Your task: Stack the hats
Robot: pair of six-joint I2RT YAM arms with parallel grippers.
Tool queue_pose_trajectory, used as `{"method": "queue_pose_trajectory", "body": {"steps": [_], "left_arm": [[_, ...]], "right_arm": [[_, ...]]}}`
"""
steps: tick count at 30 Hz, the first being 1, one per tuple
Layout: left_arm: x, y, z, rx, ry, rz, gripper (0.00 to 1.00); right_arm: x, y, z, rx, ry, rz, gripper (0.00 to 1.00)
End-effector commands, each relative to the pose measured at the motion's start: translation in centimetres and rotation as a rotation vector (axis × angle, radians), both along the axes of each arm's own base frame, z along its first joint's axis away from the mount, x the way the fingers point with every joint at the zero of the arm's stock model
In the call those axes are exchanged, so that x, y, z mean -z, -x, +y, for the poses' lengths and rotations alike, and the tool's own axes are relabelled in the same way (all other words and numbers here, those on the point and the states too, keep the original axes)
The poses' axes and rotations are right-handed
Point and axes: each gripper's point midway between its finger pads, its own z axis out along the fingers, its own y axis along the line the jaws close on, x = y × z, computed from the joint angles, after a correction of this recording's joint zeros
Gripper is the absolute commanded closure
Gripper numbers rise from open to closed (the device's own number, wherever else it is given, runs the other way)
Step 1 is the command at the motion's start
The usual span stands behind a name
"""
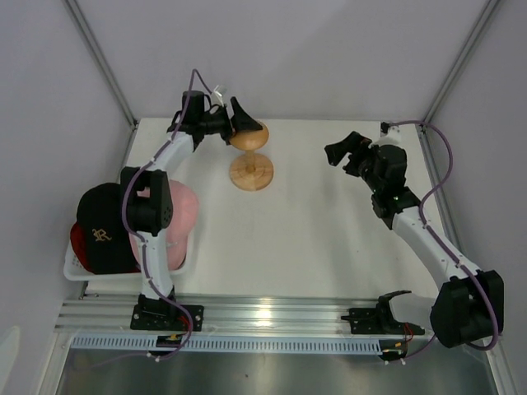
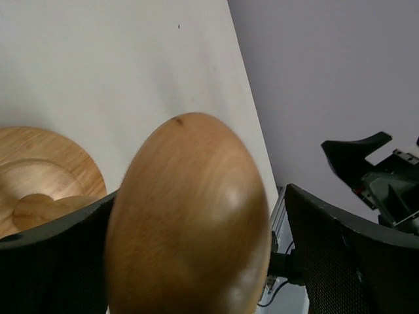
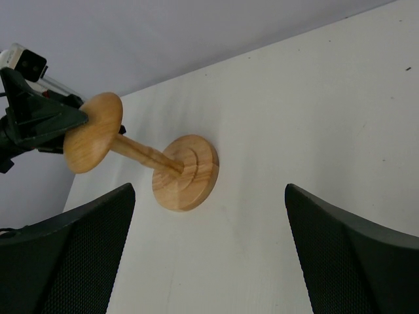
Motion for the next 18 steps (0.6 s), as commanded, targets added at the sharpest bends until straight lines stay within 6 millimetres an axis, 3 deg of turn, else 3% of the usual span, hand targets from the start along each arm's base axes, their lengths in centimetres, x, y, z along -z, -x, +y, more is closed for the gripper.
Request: {"method": "queue_pose_trajectory", "body": {"steps": [1, 5, 10, 13, 18], "left_arm": [[-2.3, 4.8, -3.0, 0.091, 0.017, -0.043, 0.02], [-1.8, 7.4, -3.8, 0.089, 0.021, -0.036, 0.02], [-3.2, 10.9, -5.9, 0.115, 0.012, -0.063, 0.02], [-2.7, 12.8, -7.2, 0.113, 0.007, -0.043, 0.01], [-2.8, 16.0, -8.8, 0.108, 0.018, -0.012, 0.02]], "right_arm": [[-1.1, 1.1, -1.5, 0.045, 0.025, -0.023, 0.01], [-1.3, 2.1, -2.3, 0.06, 0.025, -0.024, 0.01], [-1.3, 3.6, -3.3, 0.078, 0.036, 0.0, 0.01], [-0.7, 5.3, -3.7, 0.081, 0.037, 0.043, 0.01], [-1.5, 8.4, -4.9, 0.1, 0.031, 0.026, 0.01]]}}
